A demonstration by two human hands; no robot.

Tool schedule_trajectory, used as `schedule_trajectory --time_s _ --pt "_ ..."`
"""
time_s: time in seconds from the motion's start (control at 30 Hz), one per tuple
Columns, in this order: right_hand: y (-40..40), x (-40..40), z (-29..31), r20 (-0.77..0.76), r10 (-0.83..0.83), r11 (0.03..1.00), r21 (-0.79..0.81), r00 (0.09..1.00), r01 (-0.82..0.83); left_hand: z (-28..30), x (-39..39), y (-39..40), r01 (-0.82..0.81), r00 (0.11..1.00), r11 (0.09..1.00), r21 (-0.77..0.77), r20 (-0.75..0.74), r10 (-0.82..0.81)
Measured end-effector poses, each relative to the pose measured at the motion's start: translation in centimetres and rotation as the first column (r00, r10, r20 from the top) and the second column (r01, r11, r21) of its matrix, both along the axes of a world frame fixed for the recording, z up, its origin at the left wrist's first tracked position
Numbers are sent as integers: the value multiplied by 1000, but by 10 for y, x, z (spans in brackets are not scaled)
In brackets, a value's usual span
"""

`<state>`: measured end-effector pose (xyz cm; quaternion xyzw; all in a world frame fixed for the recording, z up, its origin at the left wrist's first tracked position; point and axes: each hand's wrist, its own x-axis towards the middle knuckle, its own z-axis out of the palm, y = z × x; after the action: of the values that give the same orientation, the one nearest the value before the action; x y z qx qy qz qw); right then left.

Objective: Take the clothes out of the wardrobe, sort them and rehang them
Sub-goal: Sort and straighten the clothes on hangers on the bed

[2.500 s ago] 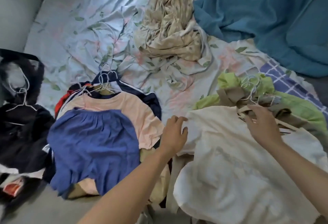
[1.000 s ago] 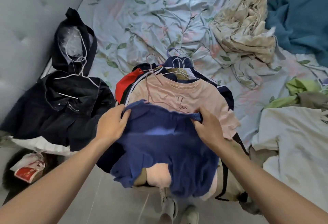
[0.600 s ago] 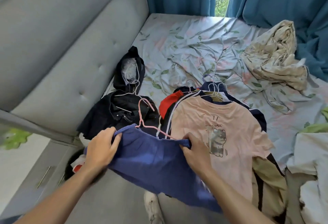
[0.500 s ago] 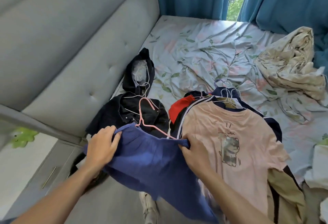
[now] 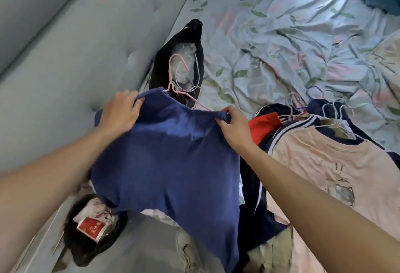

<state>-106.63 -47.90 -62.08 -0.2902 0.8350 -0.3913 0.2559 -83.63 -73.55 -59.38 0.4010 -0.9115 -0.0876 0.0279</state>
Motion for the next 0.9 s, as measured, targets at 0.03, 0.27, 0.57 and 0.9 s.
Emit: schedule_trajectory --time_s 0.03,0.27,0.57,0.9 --pt "-6 -7 -11 13 4 1000 15 1000 -4 -13 -9 -8 -4 999 1000 29 37 3" --pt "51 -54 -54 -85 112 973 210 990 -92 -57 -77 44 44 987 968 246 138 -80" --pt "228 -153 -55 -190 42 977 215 981 0 -73 -218 205 315 945 899 303 -17 -326" --pt "382 -318 -84 -256 -3 868 479 967 130 -91 -356 374 387 913 879 278 20 -408"
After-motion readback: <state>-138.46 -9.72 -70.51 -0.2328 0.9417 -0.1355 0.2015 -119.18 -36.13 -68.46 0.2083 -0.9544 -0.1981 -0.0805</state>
